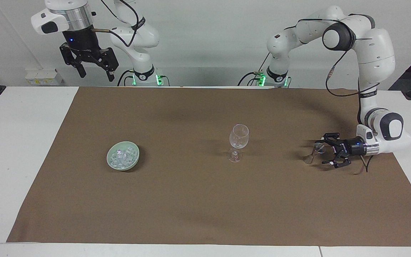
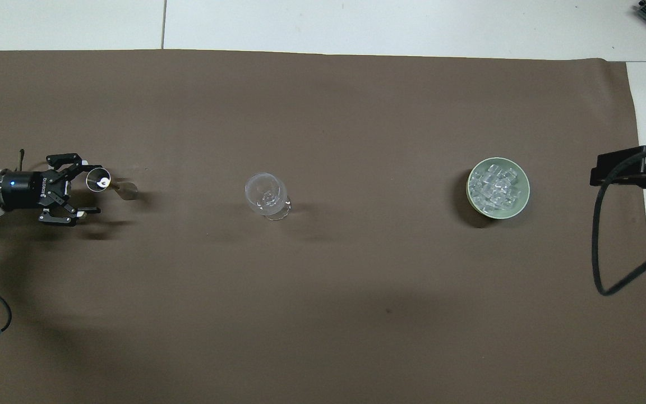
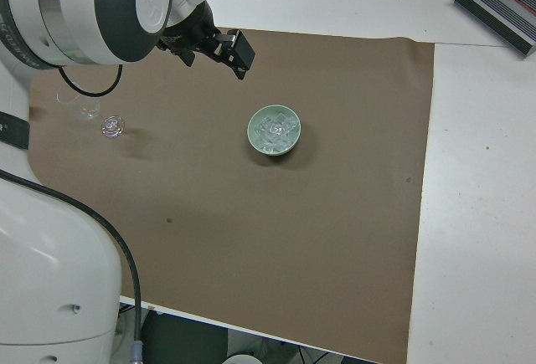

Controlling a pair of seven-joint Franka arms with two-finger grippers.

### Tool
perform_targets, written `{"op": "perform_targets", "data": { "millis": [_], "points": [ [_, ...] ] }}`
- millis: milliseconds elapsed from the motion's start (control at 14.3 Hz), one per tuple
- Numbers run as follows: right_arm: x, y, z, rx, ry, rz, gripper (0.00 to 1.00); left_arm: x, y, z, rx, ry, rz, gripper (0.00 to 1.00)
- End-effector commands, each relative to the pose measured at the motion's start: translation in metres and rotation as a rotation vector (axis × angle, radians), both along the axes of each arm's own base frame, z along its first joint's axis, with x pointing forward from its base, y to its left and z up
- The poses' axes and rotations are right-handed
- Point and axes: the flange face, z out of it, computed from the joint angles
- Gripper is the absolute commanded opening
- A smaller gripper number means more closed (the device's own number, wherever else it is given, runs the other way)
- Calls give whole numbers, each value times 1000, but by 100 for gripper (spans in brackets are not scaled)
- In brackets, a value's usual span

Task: Pour wine and add ice with both arms
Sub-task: 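Close the left gripper around the silver bottle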

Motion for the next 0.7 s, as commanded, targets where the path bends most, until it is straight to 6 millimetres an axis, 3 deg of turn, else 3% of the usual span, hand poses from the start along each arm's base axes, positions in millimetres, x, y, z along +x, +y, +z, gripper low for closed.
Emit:
{"op": "perform_targets", "data": {
  "millis": [0, 351, 491, 631],
  "points": [
    [-4, -5, 2, 1, 10, 5, 100, -3, -3, -4, -61, -14, 25, 100],
    [-4, -5, 2, 1, 10, 5, 100, -6, -10, -10, -75, -16, 27, 100],
    [-4, -5, 2, 1, 10, 5, 100, -5, -13, -10, -77, -15, 24, 89],
    [-4, -5, 2, 1, 10, 5, 100, -5, -14, -9, -81, -17, 27, 86]
  ]
}}
